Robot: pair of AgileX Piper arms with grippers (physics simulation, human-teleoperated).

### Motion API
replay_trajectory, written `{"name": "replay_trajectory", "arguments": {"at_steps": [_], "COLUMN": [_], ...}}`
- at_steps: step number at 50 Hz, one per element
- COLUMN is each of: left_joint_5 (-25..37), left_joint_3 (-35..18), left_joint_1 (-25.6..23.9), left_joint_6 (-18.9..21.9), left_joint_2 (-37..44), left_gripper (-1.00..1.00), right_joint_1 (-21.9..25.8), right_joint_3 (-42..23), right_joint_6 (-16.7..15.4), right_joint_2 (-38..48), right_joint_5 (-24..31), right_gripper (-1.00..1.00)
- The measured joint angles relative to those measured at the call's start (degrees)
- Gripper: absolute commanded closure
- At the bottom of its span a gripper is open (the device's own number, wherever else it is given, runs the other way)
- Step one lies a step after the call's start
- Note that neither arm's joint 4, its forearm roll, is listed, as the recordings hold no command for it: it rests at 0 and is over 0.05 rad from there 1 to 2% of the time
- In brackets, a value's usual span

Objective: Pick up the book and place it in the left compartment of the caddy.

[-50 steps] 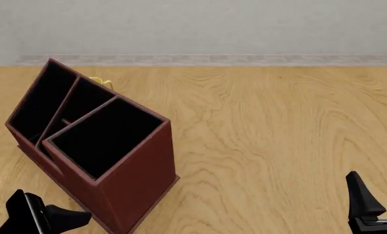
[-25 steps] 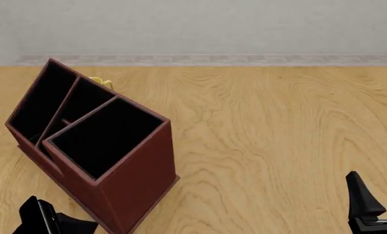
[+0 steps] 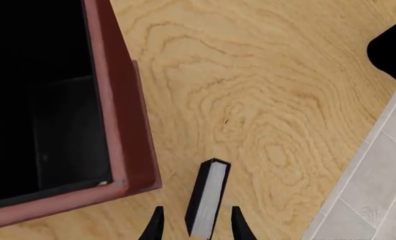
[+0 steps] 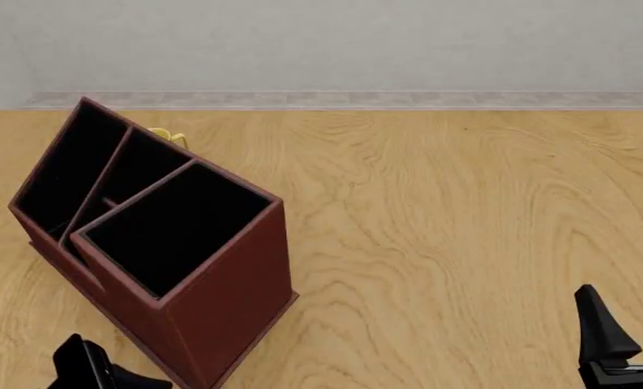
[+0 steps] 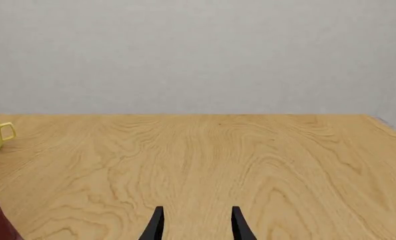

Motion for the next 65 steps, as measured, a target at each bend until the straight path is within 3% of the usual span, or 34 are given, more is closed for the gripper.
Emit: {"name": "replay_trajectory", "arguments": {"at_steps": [65], "left_joint_5": [-10.3], "left_joint_3": [6.3], "left_joint_1": [-4.7], "left_joint_6": [-7.4], "left_joint_2": [7.9], "left_gripper": [-1.0], "right_joint_1": [0.0], "right_joint_3": [0.0], "right_joint_6": [0.0], "right_joint_2": [0.0], "right_joint_5": [0.0], "right_gripper": [-1.0]}}
